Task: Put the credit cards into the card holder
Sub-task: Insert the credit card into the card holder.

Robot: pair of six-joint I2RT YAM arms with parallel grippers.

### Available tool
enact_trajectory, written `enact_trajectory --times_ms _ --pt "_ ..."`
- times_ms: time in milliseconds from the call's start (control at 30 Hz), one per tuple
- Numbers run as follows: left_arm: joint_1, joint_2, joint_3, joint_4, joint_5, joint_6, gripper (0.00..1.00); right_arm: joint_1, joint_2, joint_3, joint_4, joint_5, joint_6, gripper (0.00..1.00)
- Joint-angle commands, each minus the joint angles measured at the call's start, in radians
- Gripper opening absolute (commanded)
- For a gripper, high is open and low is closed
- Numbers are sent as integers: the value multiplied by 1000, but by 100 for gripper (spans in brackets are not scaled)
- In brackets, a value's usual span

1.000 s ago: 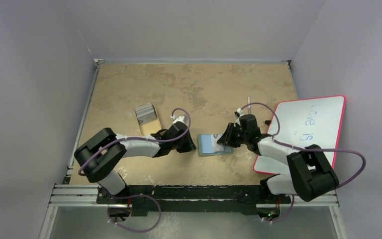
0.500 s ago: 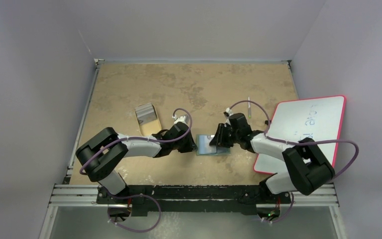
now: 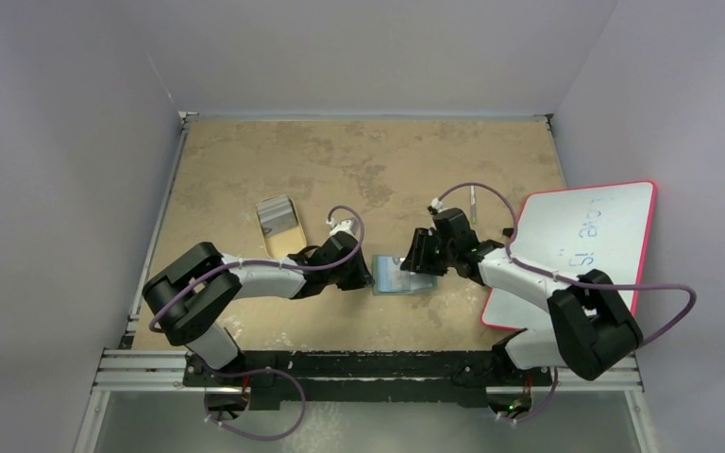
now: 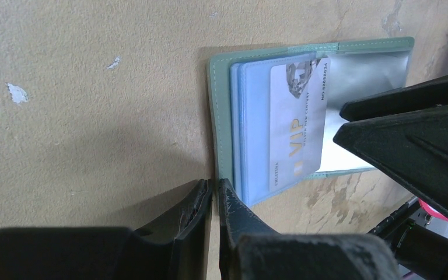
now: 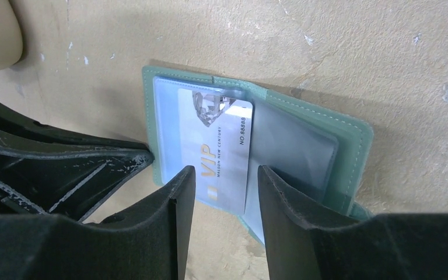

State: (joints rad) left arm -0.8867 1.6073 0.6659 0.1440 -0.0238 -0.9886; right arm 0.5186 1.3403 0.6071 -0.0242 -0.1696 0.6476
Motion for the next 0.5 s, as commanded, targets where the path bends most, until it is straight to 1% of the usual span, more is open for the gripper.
enact_trajectory --times_ms 0,167,300,367,467 --pt "-6 -7 15 -58 -33 0 10 3 31 16 39 10 5 46" --pt "-6 16 29 -50 -19 -2 10 4 75 6 88 -19 22 46" --pt "-6 12 27 -52 -23 -2 10 9 89 -12 146 -69 48 46" --pt "-6 8 29 -58 -29 1 10 14 82 -22 173 -88 62 46" --pt "-6 4 29 -69 -36 6 10 20 64 -43 218 -111 90 44"
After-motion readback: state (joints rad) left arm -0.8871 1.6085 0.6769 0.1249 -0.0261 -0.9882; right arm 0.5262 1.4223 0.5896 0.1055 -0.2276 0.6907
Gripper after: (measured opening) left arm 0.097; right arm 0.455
